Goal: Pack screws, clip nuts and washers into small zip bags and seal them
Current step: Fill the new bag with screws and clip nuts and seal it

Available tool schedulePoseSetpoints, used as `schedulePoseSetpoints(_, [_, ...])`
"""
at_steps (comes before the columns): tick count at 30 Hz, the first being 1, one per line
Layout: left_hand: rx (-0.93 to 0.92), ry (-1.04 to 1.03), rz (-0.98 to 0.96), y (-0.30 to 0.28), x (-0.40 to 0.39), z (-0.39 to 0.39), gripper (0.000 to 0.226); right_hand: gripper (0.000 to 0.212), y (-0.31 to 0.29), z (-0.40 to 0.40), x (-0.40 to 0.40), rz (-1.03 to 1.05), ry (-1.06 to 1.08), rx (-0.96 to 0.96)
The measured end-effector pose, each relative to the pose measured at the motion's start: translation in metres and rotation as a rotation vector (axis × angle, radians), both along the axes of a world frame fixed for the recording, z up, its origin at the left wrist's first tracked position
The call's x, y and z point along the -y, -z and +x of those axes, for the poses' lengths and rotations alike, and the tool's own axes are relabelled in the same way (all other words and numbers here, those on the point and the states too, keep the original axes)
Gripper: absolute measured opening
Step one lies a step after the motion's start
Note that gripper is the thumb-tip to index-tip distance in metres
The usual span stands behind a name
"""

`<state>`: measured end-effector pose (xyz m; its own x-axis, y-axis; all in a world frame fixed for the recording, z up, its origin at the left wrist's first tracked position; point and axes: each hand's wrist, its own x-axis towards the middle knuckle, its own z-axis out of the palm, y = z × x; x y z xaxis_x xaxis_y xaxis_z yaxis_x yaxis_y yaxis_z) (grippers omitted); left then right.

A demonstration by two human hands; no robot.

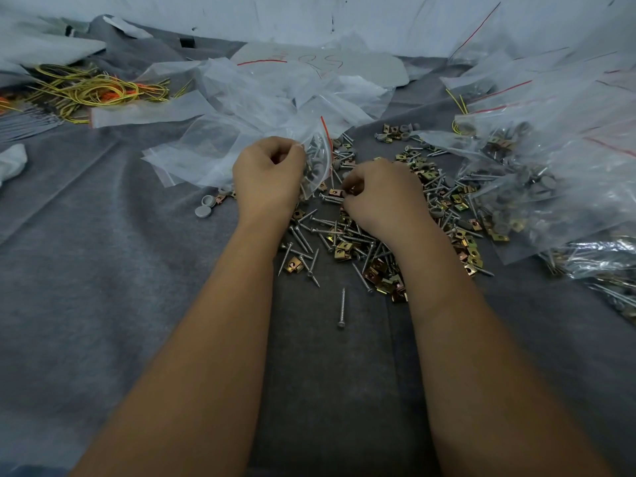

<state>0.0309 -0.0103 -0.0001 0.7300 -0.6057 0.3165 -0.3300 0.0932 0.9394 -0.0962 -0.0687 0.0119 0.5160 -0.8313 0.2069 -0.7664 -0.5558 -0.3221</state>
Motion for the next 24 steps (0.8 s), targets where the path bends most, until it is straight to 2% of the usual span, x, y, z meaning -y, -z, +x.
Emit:
schedulePoseSetpoints(4, [0.004, 0.008, -0.003, 0.001, 0.000, -0.001, 0.028, 0.017, 0.000, -0.001, 0.001, 0.060, 0.014, 0.076])
schedulePoseSetpoints(10, [-0.015, 0.012, -0.014, 0.000, 0.000, -0.001, 0.026, 0.007, 0.001, 0.002, -0.003, -0.020, 0.038, 0.170])
schedulePoseSetpoints(13, [0.007, 0.016, -0.004, 0.001, 0.001, -0.003, 0.018, 0.005, 0.002, 0.003, -0.003, -0.053, 0.055, 0.332])
schedulePoseSetpoints(16, [0.035, 0.024, 0.011, 0.002, 0.001, -0.003, 0.015, 0.008, 0.000, 0.005, -0.003, -0.024, 0.064, 0.592])
schedulePoseSetpoints(18, [0.047, 0.033, 0.015, 0.002, 0.001, -0.003, 0.015, 0.008, -0.001, 0.008, -0.005, 0.005, 0.038, 0.691])
schedulePoseSetpoints(21, [0.053, 0.058, 0.007, 0.002, 0.000, -0.003, 0.015, 0.008, 0.001, 0.014, -0.008, 0.040, -0.055, 0.670])
schedulePoseSetpoints(24, [0.057, 0.067, 0.009, 0.002, 0.001, -0.003, 0.018, 0.007, 0.008, 0.019, -0.013, -0.060, -0.172, 0.453])
